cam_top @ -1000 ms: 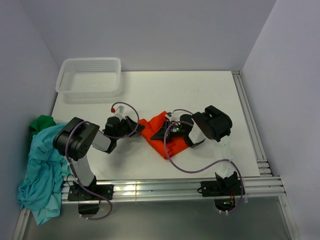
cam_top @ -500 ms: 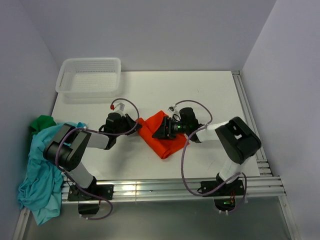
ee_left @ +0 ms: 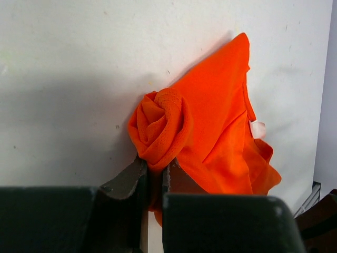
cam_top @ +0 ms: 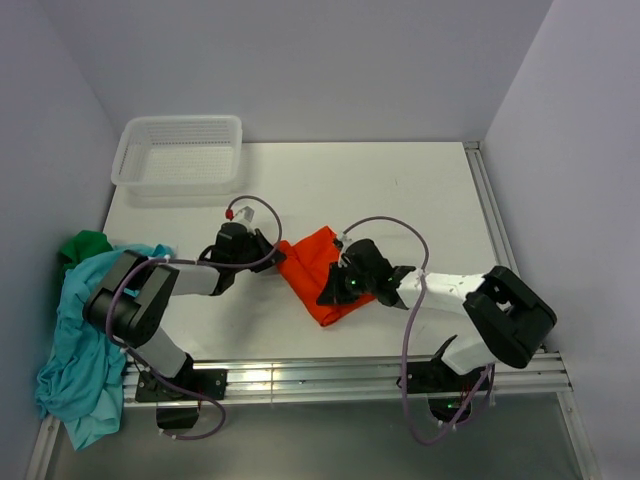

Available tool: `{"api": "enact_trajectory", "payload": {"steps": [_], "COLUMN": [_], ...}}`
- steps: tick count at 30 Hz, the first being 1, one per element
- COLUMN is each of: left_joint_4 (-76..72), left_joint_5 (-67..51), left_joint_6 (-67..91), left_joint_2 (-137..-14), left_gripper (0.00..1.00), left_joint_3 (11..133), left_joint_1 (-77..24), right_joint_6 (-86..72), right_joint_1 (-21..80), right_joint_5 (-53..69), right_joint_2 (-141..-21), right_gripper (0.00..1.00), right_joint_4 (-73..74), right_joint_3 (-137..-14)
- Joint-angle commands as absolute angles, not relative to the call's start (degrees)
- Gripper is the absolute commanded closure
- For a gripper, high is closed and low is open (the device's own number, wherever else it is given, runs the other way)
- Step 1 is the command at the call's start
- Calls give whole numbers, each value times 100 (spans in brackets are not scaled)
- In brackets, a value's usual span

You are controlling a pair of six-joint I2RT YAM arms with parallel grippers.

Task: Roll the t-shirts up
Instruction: Roll the tshirt

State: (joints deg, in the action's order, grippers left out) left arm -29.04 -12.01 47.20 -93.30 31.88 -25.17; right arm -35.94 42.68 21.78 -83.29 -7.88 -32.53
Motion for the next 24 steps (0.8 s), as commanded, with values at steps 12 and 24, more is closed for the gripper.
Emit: {"api": "enact_trajectory", "payload": {"steps": [12,24], "left_joint_4": [-2408,-2628], "left_joint_5": [-1072,-1248], "left_joint_6": [4439,4298], "left_joint_2": [-8947,-9132], "left_gripper": [100,100], "left_joint_3": [3410,3384], "left_joint_1": [-2558,-2593], "right_joint_6": [-4745,-5757], "right_joint_1": [5036,6600], "right_joint_5": [677,-1046], "right_joint_2": [-7760,-8464], "right_gripper": [100,73], "right_joint_4": [-861,-1608], "right_joint_3": [-2093,-1880]}}
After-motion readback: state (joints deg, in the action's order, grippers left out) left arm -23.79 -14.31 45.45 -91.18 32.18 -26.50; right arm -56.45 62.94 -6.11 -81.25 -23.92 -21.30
